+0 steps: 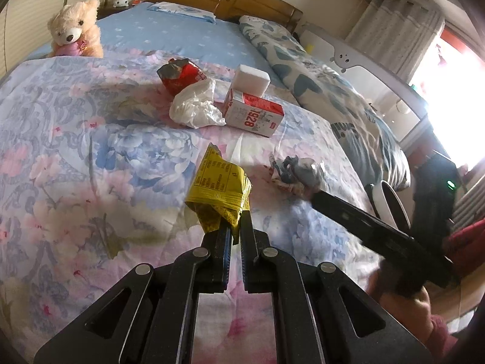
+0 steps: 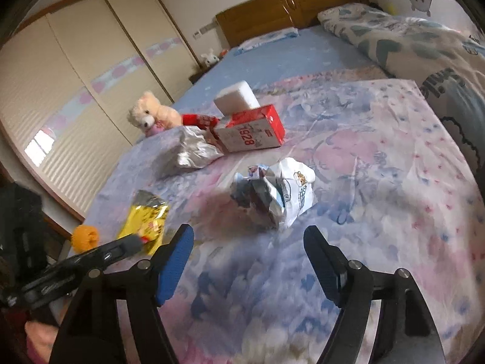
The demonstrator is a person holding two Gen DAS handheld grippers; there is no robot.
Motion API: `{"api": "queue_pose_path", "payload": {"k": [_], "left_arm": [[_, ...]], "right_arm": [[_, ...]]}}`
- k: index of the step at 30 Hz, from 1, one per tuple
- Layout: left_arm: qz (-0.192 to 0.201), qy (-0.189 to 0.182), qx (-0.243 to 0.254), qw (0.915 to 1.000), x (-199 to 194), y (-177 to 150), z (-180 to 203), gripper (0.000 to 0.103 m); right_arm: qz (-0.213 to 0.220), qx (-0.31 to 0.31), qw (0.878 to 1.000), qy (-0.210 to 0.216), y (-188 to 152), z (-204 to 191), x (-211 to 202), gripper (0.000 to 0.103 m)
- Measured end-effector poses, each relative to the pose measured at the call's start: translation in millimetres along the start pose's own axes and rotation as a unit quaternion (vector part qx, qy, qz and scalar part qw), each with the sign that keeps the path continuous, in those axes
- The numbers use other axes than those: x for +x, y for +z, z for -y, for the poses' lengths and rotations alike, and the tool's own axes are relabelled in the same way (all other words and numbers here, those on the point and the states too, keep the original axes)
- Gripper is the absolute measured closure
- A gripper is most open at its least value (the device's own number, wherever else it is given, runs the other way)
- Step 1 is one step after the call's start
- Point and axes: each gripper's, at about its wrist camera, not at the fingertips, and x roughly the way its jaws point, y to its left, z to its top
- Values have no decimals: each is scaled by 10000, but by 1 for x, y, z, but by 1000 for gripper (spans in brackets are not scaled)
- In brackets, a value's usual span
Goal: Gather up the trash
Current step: 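Grasp the yellow snack bag with the left tool while the right tool grasps the crumpled foil wrapper, then carry the yellow bag and foil wrapper over the black bin with both tools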
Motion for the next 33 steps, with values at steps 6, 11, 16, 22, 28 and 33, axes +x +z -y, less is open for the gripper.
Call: {"api": "queue_pose_path", "payload": {"k": [6,11,16,22,28,33], "left_arm": [[-54,-52,88,9999,2,-3,10,98],[-95,-163,261,9995,5,-4,28,98],[-168,-323,456,9983,11,-5,52,98],[-270,-507,724,9957,19,-8,85,98],[-449,-735,975,9915,29,-14,117,98],[-574,-901,1281,9860,38,-21,149,98]], "right_arm": [[-36,395,9992,-60,10,19,18,40],[-92,314,9994,56,4,20,15,86],[58,262,9996,120,-4,25,-14,86],[297,380,9988,-35,-11,47,-53,86],[482,544,9970,-255,-22,72,-90,86],[611,768,9942,-447,-31,96,-115,86]]}}
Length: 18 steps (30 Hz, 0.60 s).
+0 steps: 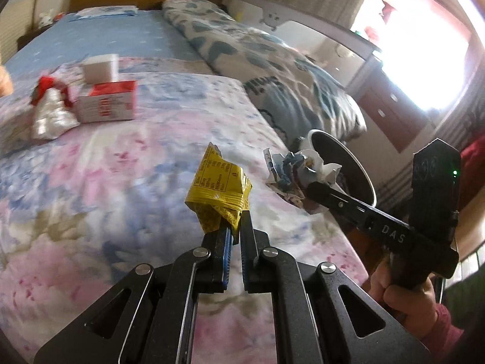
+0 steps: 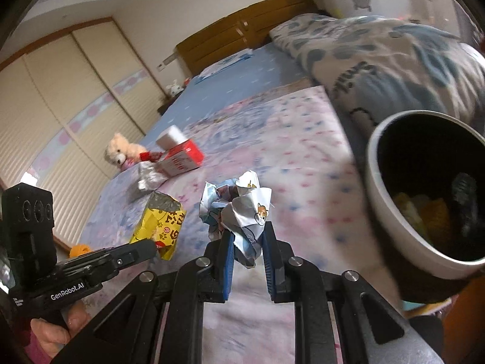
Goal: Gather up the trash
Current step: 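Carry the yellow bag and foil wrapper over the black bin with both tools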
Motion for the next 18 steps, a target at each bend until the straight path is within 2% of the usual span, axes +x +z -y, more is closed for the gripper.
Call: {"api": "queue_pose_path", "payload": {"k": [18], "left_arm": [[-318,-437,783,9955,41,15,80,98]], "right_arm": [[492,705,9936,-739,-3,85,-68,86]]}}
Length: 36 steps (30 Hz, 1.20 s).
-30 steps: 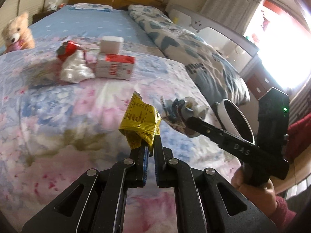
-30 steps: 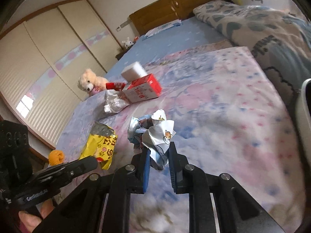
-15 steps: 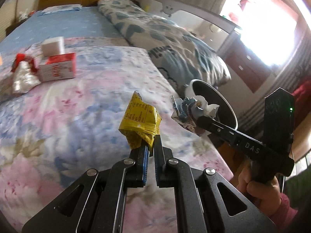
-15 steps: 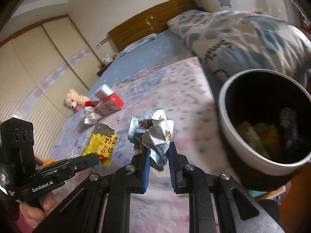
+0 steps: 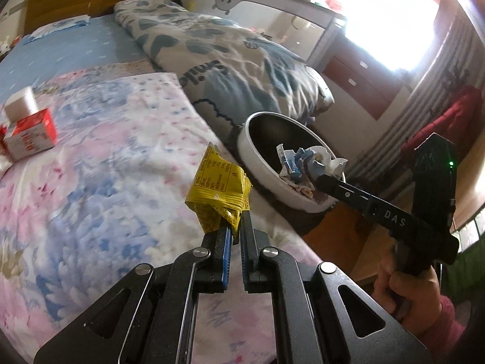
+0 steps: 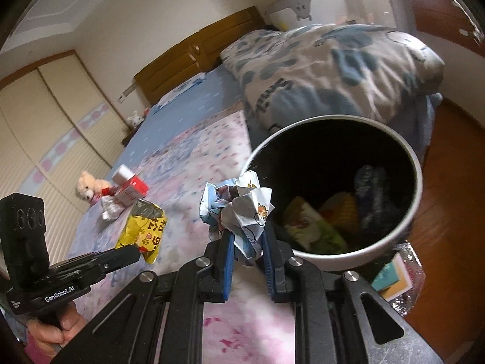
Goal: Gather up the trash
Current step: 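Carry the yellow bag and foil wrapper over the black bin with both tools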
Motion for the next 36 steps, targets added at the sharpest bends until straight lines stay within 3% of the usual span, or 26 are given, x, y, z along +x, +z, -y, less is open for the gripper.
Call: {"api": "queue_pose_path", "payload": {"k": [23,36], "left_arm": [[-236,-301,491,9981,48,38,59,98],[-350,-268,687,9967,74,58,77,98]], "right_arm": [[156,377,9980,-490,23,58,-13,86],[122,402,9973,-609,41,73,-5,86]]}}
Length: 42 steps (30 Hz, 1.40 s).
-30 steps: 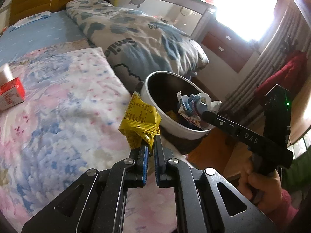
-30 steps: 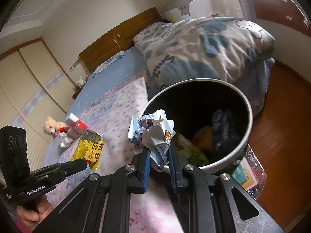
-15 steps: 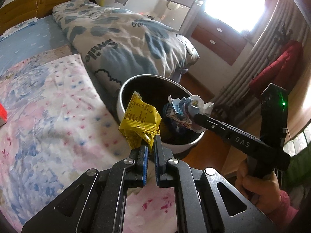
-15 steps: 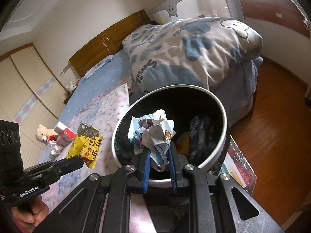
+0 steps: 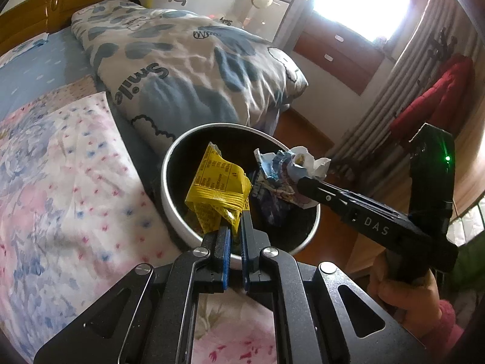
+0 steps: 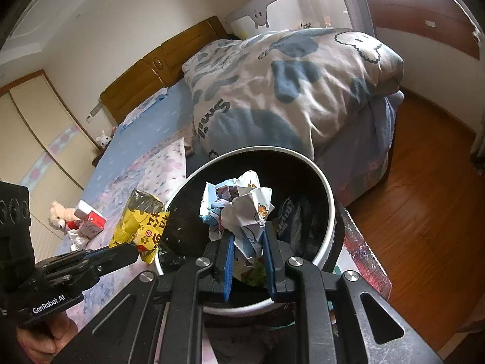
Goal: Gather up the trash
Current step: 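Carry the yellow bag and foil wrapper over the black bin with both tools, then open both tools to drop the yellow bag and foil wrapper into the bin, then move both open tools back toward the remaining trash on the bed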
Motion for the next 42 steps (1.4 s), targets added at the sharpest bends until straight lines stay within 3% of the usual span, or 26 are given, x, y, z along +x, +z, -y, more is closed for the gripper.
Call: {"api": "queue_pose_path", "payload": {"k": [13,15,18,20,21,22,26,29,34,42], "left_arm": [[-230,24,37,9997,25,7,4,96],[-248,72,23,9997,27,7,5,86],[-219,24,-29,9998,24,6,4,78],[-215,27,-62,9997,22,4,2,72],[-199,31,-86,9998,20,2,1,72],[-188,43,-101,9998,19,0,-1,72],[-133,111,-248,9995,9,-13,-10,72],[-37,203,-422,9989,-3,-24,-21,65],[152,401,-756,9962,-28,-45,-46,65],[428,837,-1265,9875,-71,-77,-96,63]], "right_arm": [[-134,7,9999,-31,9,8,14,82],[-167,26,9999,-27,10,9,17,82],[-240,57,9997,-18,11,10,21,80],[-276,99,9996,-10,11,12,22,71],[-266,133,9996,25,11,13,22,57],[-248,167,9995,52,11,13,21,52],[-184,221,9996,75,8,11,16,51],[-110,243,9996,125,5,5,11,44],[43,183,9994,295,-1,-15,4,29],[-47,-206,9972,721,-15,-69,10,25]]}}
